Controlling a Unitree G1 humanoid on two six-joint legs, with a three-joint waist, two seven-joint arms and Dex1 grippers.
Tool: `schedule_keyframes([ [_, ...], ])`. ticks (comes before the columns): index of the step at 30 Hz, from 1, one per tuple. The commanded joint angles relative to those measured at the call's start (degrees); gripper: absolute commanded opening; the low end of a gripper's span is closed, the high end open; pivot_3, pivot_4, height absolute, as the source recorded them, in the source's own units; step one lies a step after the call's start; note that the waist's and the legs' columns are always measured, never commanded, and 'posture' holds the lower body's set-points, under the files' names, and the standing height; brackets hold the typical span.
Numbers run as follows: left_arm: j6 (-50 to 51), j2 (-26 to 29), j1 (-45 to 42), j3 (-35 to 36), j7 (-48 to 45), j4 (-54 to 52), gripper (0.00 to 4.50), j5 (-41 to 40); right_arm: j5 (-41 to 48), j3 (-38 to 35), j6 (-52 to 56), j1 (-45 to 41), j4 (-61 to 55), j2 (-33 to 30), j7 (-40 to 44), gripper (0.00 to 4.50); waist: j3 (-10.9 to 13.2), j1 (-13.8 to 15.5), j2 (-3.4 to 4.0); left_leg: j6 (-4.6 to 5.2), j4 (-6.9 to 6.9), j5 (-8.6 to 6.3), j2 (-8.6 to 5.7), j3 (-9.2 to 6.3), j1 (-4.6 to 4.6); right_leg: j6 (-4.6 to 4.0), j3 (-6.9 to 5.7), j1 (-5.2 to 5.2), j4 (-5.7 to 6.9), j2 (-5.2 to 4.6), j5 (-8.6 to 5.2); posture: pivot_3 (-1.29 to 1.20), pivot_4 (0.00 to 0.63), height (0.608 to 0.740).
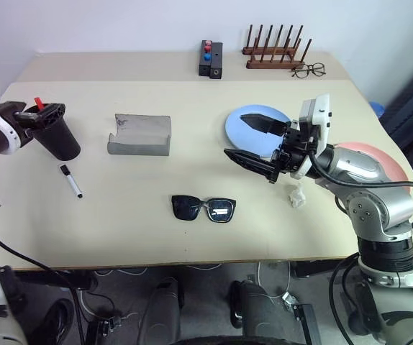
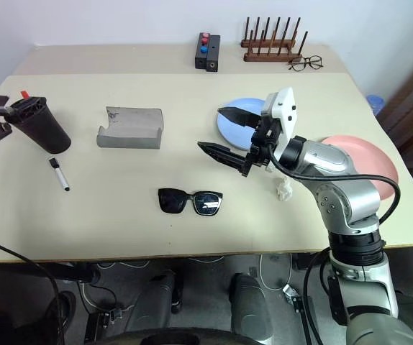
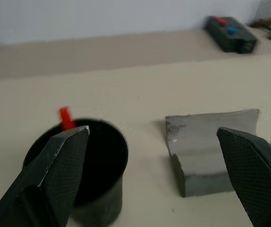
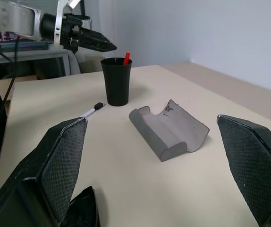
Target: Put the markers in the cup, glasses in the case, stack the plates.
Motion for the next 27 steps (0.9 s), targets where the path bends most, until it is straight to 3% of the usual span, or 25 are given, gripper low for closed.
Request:
schedule_keyframes([
  [1,9.64,-5.35,-3.08,5.53,10.57,-6.45,4.49,1.23,-0.23,0.08,-1.93,-1.78,0.32,0.56,1.14,4.5,0.0,-0.06,-0.01,0.0,0.01,0.0,0.0,-0.01,0.0,0.1,0.0,0.0,0.01,0.01,0.06,0.0,0.15,0.74],
  [6,20.21,-15.13,-4.63,9.66,22.33,-12.07,4.49,7.75,-0.38,0.45,-2.45,-2.29,1.27,0.68,1.92,4.5,0.02,-0.2,-0.04,0.01,0.02,0.0,-0.01,-0.02,-0.01,0.15,0.0,0.0,0.02,0.04,0.09,0.0,0.15,0.74],
  [13,27.68,-17.59,-5.81,9.83,26.87,-7.15,4.49,14.21,-0.91,1.08,-2.54,-1.39,0.46,0.74,1.6,4.5,0.02,-0.14,-0.05,0.0,0.03,0.0,-0.01,-0.04,-0.01,0.14,0.0,0.0,0.02,0.07,0.08,0.0,0.15,0.74],
  [20,26.61,-23.08,-4.83,9.56,25.93,-1.22,4.49,16.78,-1.23,1.47,-2.56,-0.28,-0.71,1.28,0.57,4.5,0.01,0.07,-0.09,0.0,0.05,0.0,-0.02,-0.05,-0.02,0.12,0.0,0.02,-0.01,0.06,0.08,0.0,0.15,0.74],
  [22,27.16,-25.49,-7.82,13.59,24.4,0.72,4.49,15.71,-1.29,1.31,-2.37,0.04,-1.13,1.23,0.25,4.5,0.01,0.04,-0.09,-0.01,0.06,0.0,-0.02,-0.05,-0.03,0.12,0.0,0.01,0.0,0.06,0.08,0.0,0.15,0.74],
  [27,28.01,-25.19,-9.54,12.06,23.85,4.79,4.49,17.37,-1.14,0.86,-2.08,0.7,-1.66,1.19,-0.41,4.5,0.01,-0.02,-0.09,-0.01,0.05,-0.01,-0.02,-0.05,-0.02,0.12,0.0,0.01,0.0,0.06,0.08,0.0,0.15,0.74],
])
